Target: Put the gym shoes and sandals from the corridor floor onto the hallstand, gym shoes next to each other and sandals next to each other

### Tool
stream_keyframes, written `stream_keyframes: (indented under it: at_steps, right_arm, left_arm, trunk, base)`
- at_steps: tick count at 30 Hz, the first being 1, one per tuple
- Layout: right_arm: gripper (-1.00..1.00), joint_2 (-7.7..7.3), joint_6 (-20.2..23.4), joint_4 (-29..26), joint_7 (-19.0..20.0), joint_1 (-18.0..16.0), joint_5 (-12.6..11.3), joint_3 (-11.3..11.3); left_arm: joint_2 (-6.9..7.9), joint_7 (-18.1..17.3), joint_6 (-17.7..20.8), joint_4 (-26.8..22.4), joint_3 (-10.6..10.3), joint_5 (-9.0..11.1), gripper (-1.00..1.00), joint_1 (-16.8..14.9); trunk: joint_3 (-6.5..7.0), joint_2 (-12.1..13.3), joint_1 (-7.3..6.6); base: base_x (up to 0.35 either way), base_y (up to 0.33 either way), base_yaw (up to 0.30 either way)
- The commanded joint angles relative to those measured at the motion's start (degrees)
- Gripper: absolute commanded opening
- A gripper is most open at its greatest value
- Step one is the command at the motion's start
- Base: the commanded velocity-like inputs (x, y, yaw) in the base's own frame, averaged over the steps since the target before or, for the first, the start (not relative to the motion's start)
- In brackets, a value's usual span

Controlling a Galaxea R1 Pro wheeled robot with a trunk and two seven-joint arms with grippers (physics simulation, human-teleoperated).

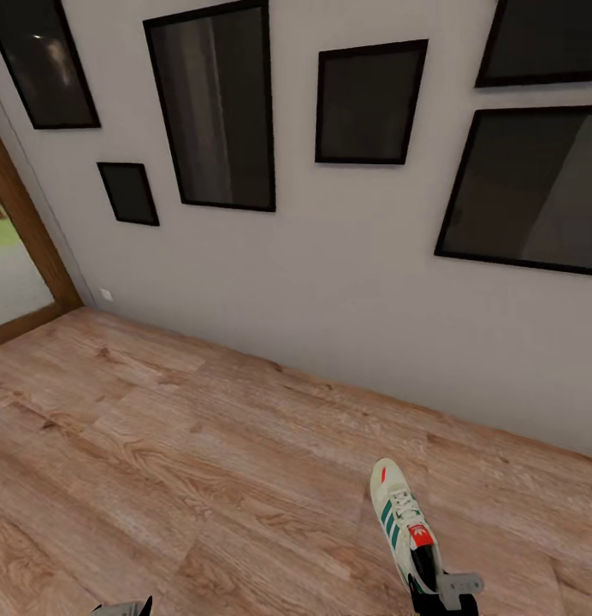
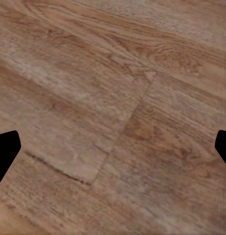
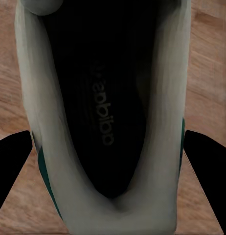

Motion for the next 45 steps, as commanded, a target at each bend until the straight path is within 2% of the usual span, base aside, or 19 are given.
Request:
stream_keyframes:
  at_steps: [1, 45]
  right_arm:
    - [-1.00, 0.01, -0.2, 0.0, -0.2, 0.0, 0.3, 0.0]
    - [-1.00, 0.01, -0.2, 0.0, -0.2, 0.0, 0.3, 0.0]
  left_arm:
    - [-0.01, -0.6, 0.0, 0.0, 0.1, 0.6, 1.00, 0.0]
    - [-0.04, -0.6, 0.1, 0.0, 0.1, 0.4, 1.00, 0.0]
  trunk:
    - [-0.04, 0.0, -0.01]
    - [-0.04, 0.0, -0.01]
  base:
    - [0.000, 0.000, -0.265]
    - [0.000, 0.000, -0.265]
